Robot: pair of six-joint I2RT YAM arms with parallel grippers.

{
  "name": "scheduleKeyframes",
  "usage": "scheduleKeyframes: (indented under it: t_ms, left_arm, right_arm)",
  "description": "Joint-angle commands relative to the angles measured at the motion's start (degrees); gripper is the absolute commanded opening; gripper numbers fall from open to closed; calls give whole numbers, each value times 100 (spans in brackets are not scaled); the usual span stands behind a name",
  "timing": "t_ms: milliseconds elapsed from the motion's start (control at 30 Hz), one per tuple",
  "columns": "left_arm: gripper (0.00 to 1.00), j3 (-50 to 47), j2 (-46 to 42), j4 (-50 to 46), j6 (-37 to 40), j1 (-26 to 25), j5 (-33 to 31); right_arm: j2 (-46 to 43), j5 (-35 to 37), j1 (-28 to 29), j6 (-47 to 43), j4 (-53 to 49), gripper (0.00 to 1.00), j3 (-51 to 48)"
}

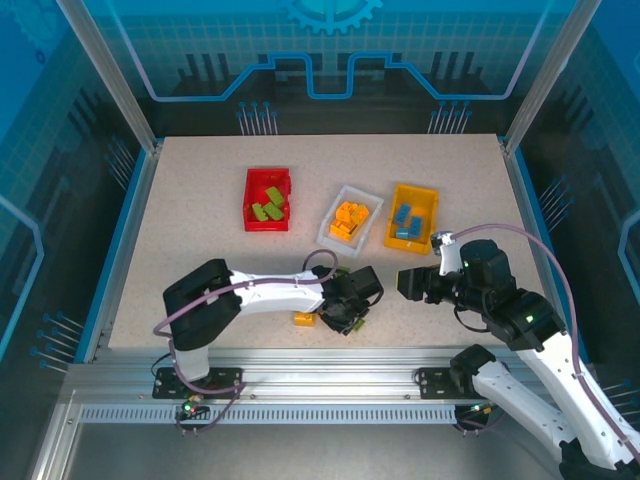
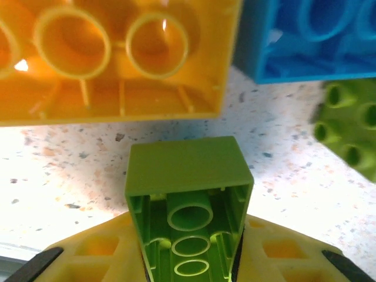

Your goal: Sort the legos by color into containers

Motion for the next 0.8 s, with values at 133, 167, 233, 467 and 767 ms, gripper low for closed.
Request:
scheduleKeyframes:
  t_ms: [133,167,233,467,767]
  left_arm:
    - [27,197,-1406,-974,1987,847,-961]
    - [27,197,-1462,-1013,2323,1212,-770]
    - [27,253,-1476,-996,3163,1905,-358]
    - [27,1874,-430,-2041,5955,3784,-875]
    - [27,4025,1650,-2562,7199,4969,-938]
  right_arm:
    - [185,-476,131,-111,420,64,-78]
    - [268,-491,215,-77,569,63,-111]
    - [456,-359,579,1,981,63,-178]
    - [1736,752,2195,170,2759,64,-177]
    - [3307,1458,3010,465,3782,64,-41]
